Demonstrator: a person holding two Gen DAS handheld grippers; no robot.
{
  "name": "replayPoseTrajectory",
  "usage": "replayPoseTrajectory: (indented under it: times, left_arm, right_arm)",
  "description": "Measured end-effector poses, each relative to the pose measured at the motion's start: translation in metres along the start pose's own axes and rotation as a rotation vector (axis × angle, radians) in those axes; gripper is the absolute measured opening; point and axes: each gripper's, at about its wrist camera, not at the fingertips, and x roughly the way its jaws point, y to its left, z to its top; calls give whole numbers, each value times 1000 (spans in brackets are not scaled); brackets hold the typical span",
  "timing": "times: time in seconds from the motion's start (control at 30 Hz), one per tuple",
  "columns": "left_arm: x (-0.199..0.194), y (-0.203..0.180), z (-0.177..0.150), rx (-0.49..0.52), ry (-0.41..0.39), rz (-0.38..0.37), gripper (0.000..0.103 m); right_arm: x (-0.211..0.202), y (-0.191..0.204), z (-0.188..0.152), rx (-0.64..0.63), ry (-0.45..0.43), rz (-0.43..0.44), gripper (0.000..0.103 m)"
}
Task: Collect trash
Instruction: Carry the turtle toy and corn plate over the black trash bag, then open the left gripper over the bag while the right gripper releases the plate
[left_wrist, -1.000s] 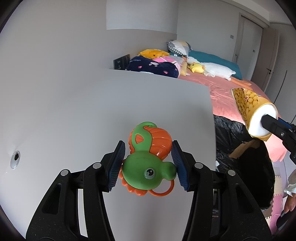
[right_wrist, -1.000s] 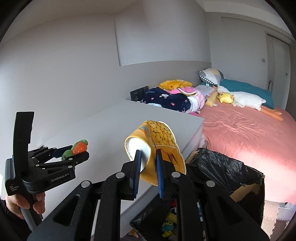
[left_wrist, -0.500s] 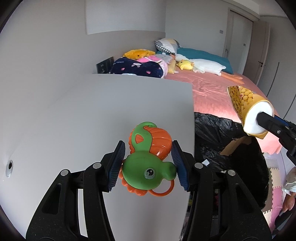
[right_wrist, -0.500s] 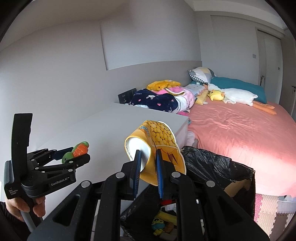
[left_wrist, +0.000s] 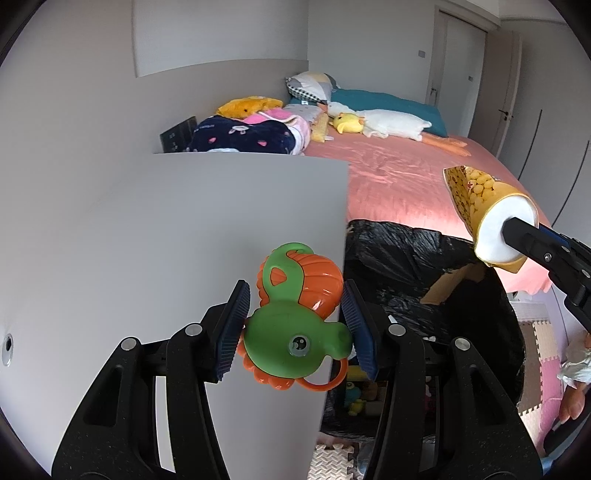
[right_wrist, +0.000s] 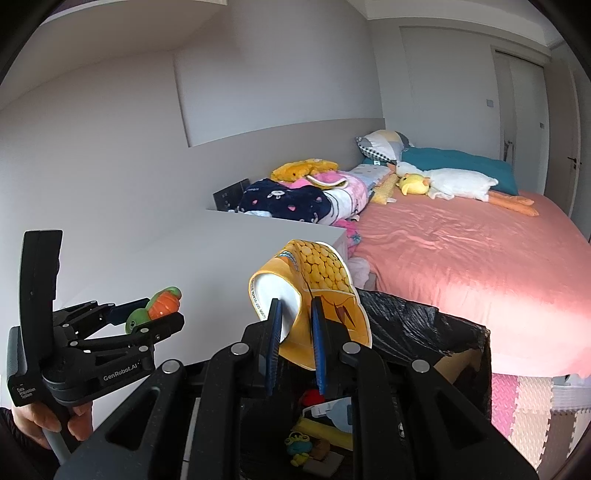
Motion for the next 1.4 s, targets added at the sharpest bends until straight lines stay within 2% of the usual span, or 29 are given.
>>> replayPoseTrajectory:
  times: [0.63, 0.83, 1.17, 1.23, 1.27, 1.3, 1.33, 1.37, 1.4]
  left_arm:
    - [14, -46, 15, 83, 8, -67, 51]
    - [18, -58, 17, 100, 16, -103, 33]
    - [24, -71, 15, 128, 31, -117, 32]
    - [24, -73, 16, 131, 32, -127, 32]
    - [23, -73, 16, 130, 27, -131, 34]
    - [23, -73, 17, 125, 27, -135, 50]
    - [24, -73, 17, 123, 27, -142, 64]
    - [23, -73, 16, 125, 19, -142, 88]
    - [20, -74, 16, 130, -3, -130, 92]
  right_arm:
    - [-11, -45, -4, 65, 0, -75, 17]
    - [-15, -58, -6, 90, -5, -102, 17]
    - [-10, -74, -9, 126, 16, -146, 17]
    - [-7, -79, -9, 149, 25, -178, 38]
    - [-7, -81, -9, 162, 20, -196, 60]
    - [-10, -84, -10, 180, 3, -219, 74]
    - [-13, -87, -11, 202, -21, -241, 77]
    - [-15, -89, -11, 213, -29, -247, 78]
    - [-16, -92, -11, 226, -28, -248, 79]
